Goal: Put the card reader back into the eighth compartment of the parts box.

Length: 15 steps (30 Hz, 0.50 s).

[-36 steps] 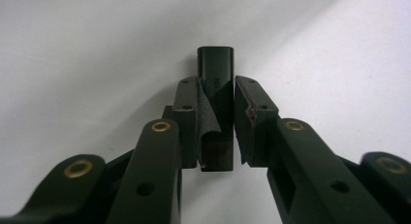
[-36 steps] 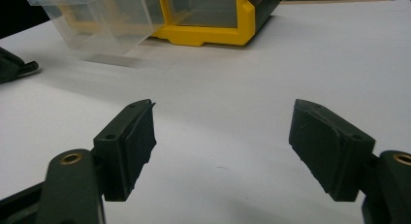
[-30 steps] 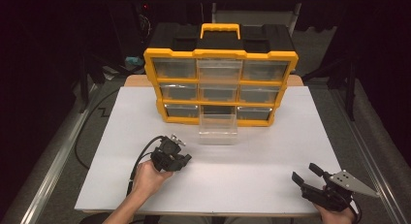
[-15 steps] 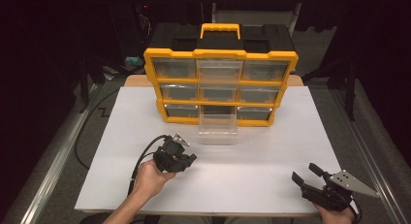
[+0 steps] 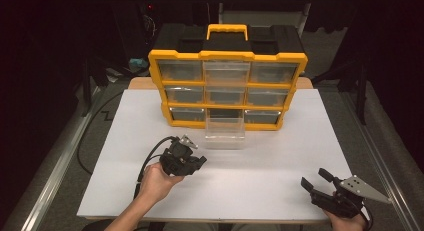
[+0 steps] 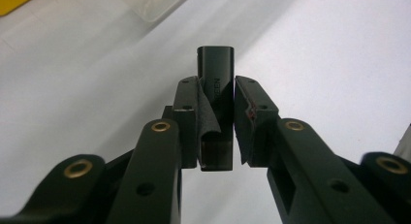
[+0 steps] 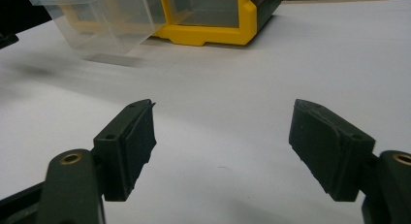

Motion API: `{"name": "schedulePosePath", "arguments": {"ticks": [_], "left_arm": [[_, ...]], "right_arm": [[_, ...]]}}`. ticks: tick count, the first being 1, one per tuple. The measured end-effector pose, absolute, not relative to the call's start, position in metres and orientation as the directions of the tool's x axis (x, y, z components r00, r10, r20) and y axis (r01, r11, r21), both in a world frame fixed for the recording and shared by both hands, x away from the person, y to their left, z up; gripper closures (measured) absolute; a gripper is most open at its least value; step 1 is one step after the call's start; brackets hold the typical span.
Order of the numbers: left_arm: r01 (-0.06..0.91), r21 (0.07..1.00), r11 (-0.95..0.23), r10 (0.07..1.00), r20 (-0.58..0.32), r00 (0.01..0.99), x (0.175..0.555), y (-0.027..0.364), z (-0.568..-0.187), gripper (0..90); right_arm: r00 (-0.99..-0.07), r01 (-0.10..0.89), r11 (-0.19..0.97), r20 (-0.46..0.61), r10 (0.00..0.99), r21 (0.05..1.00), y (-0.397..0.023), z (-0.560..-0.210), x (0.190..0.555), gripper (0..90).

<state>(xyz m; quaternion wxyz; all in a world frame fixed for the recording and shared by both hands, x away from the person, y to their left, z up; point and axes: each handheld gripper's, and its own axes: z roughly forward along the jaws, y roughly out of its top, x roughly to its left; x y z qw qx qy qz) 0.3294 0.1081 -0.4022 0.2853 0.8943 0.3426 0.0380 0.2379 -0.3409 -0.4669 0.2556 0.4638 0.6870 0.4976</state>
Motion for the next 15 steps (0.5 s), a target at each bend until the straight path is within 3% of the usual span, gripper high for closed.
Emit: {"name": "schedulePosePath", "arguments": {"ticks": [15], "left_arm": [[0.566, 0.559, -0.606, 0.613, -0.124, 0.780, 0.335, 0.098, -0.389, 73.0]], "right_arm": [[-0.439, 0.385, 0.075, 0.112, 0.891, 0.920, -0.341, -0.467, 0.238, 25.0]]}}
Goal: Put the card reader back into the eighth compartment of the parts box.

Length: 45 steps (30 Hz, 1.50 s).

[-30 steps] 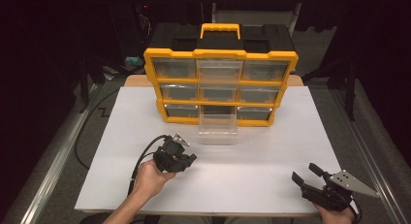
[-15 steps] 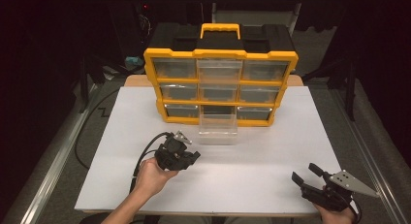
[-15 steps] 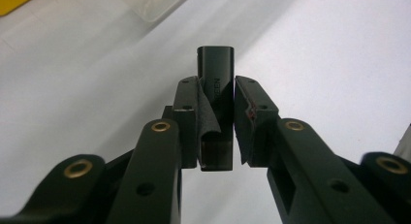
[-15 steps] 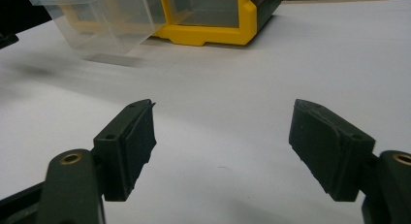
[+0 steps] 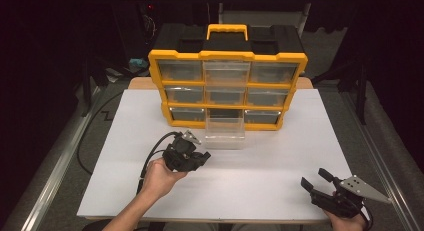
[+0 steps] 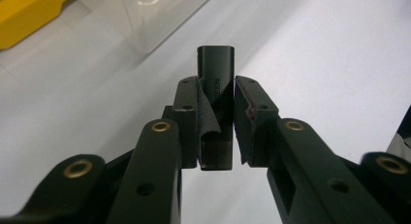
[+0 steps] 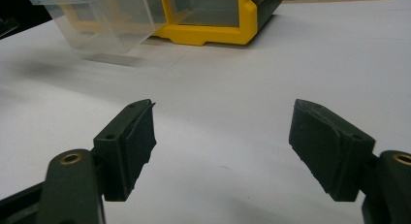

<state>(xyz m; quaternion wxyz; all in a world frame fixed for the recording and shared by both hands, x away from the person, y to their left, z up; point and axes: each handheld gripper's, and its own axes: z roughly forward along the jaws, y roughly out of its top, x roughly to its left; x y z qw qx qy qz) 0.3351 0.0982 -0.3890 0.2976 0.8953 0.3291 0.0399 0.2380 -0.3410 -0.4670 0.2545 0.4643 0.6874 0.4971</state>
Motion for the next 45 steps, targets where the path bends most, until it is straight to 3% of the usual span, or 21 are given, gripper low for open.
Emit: {"name": "schedulePosePath", "arguments": {"ticks": [45], "left_arm": [[0.536, 0.591, -0.603, 0.603, -0.102, 0.791, 0.378, 0.074, -0.341, 73.2]], "right_arm": [[-0.452, 0.389, 0.077, 0.117, 0.885, 0.918, -0.340, -0.467, 0.238, 24.9]]}}
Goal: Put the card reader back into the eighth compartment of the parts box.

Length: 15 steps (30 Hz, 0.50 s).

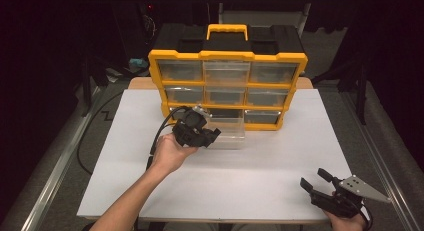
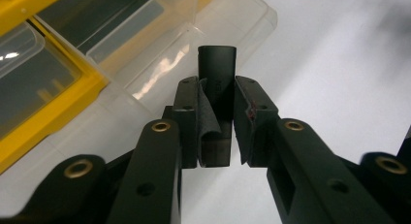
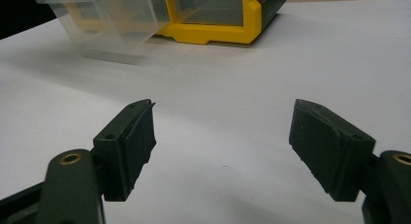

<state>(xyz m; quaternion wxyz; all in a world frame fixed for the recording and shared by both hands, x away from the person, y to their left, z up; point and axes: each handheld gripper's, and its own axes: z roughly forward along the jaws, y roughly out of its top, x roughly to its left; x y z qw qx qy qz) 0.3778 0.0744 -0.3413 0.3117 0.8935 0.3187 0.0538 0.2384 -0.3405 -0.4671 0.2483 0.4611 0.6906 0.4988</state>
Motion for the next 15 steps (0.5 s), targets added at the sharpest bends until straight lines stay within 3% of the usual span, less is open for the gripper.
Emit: {"name": "schedulePosePath", "arguments": {"ticks": [15], "left_arm": [[0.548, 0.590, -0.593, 0.625, -0.090, 0.775, 0.399, 0.066, -0.338, 73.2]], "right_arm": [[-0.454, 0.392, 0.077, 0.120, 0.883, 0.917, -0.341, -0.467, 0.239, 24.8]]}}
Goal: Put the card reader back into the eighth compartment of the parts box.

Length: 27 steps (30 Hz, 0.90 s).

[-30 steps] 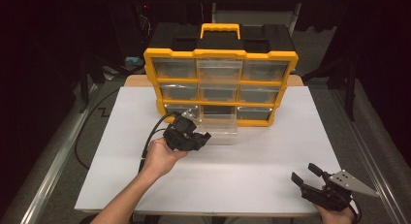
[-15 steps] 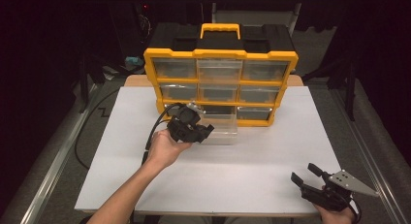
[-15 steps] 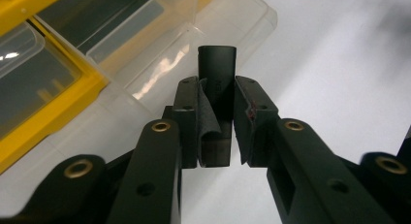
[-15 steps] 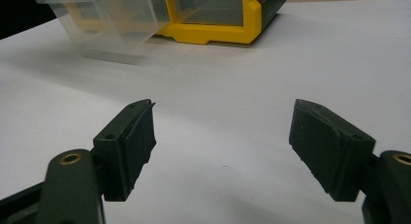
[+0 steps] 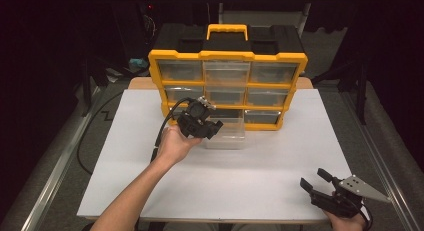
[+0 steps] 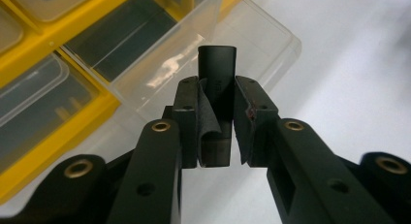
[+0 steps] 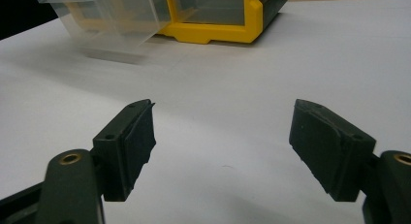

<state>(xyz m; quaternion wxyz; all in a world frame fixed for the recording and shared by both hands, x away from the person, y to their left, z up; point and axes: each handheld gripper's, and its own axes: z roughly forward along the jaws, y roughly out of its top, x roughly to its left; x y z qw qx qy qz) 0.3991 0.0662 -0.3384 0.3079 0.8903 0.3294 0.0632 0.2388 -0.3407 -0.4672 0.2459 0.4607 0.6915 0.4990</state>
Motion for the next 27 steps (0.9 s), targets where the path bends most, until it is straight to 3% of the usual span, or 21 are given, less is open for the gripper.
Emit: {"name": "schedulePosePath", "arguments": {"ticks": [16, 19, 27], "left_arm": [[0.572, 0.579, -0.581, 0.648, -0.097, 0.756, 0.416, 0.061, -0.348, 72.6], [0.574, 0.584, -0.574, 0.651, -0.099, 0.752, 0.416, 0.061, -0.348, 62.5], [0.566, 0.589, -0.576, 0.645, -0.097, 0.758, 0.410, 0.063, -0.345, 51.6]], "right_arm": [[-0.457, 0.390, 0.078, 0.119, 0.881, 0.918, -0.341, -0.467, 0.239, 24.8], [-0.456, 0.391, 0.077, 0.120, 0.882, 0.917, -0.341, -0.467, 0.239, 24.8], [-0.457, 0.391, 0.078, 0.120, 0.881, 0.917, -0.341, -0.467, 0.239, 24.8]]}}
